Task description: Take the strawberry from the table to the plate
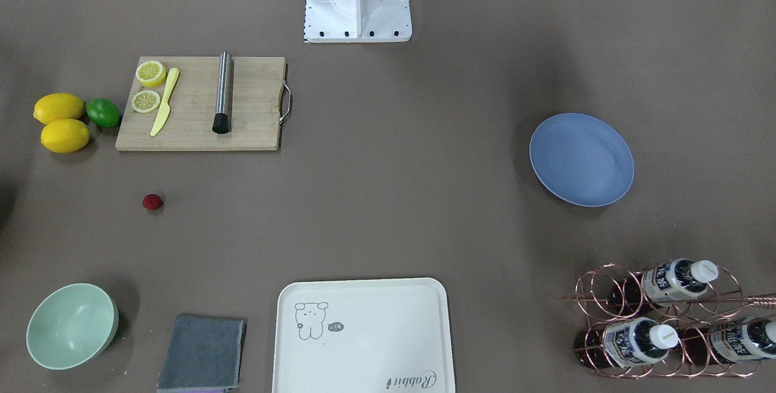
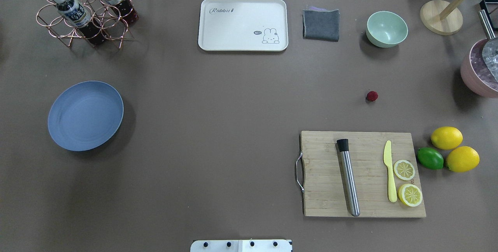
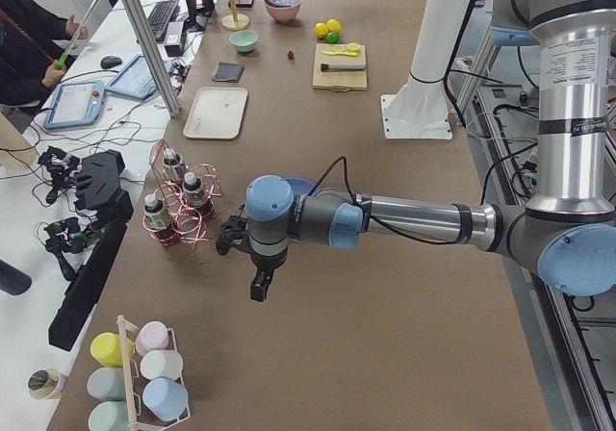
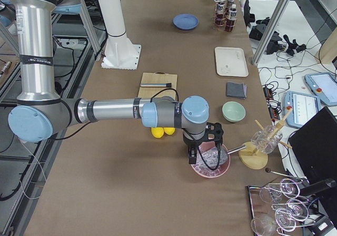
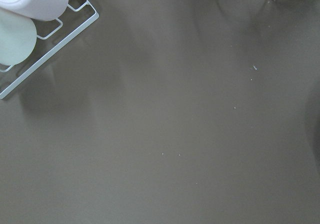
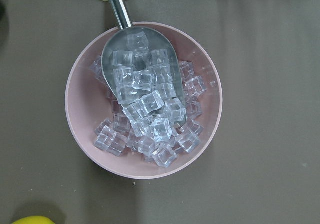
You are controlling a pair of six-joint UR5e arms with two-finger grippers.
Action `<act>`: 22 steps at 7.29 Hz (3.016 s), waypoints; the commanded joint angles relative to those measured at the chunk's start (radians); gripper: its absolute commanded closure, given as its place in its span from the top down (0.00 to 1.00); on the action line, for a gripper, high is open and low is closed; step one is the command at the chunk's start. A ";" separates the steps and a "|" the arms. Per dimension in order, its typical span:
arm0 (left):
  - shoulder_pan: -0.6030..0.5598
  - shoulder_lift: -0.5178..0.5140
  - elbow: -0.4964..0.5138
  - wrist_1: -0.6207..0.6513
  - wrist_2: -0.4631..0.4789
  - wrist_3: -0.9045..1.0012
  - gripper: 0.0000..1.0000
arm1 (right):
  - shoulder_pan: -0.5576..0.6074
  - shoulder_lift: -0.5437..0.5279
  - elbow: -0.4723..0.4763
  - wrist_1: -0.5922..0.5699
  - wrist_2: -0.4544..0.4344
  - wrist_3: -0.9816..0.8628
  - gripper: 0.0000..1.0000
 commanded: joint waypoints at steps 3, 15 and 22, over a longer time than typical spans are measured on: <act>-0.004 -0.006 0.003 0.006 0.000 -0.002 0.98 | 0.000 -0.006 0.004 0.000 0.000 0.020 1.00; -0.004 -0.048 -0.008 -0.001 0.000 -0.007 0.98 | 0.000 0.009 -0.053 0.000 -0.009 0.060 1.00; -0.004 -0.037 0.043 -0.004 -0.002 -0.009 0.98 | 0.000 0.035 -0.010 -0.009 -0.002 0.064 1.00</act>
